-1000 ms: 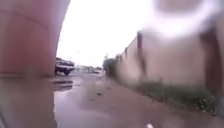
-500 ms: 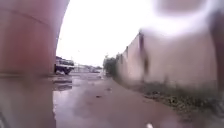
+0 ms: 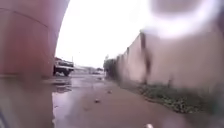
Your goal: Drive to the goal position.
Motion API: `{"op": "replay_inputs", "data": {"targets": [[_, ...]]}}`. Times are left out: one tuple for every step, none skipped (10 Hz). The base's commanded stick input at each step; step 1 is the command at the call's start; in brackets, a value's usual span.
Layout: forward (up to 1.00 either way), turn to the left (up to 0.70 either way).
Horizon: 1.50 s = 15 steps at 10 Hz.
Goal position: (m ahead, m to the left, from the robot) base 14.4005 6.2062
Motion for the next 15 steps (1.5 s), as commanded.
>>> {"op": "replay_inputs", "data": {"targets": [[0.5, 0.02], [0.5, 0.02], [0.5, 0.02], [0.5, 0.02], [0.5, 0.02], [0.5, 0.02], [0.5, 0.02], [0.5, 0.02], [0.5, 0.02], [0.5, 0.02], [0.5, 0.02], [0.5, 0.02], [0.5, 0.02], [0.5, 0.02], [0.5, 0.02]]}}
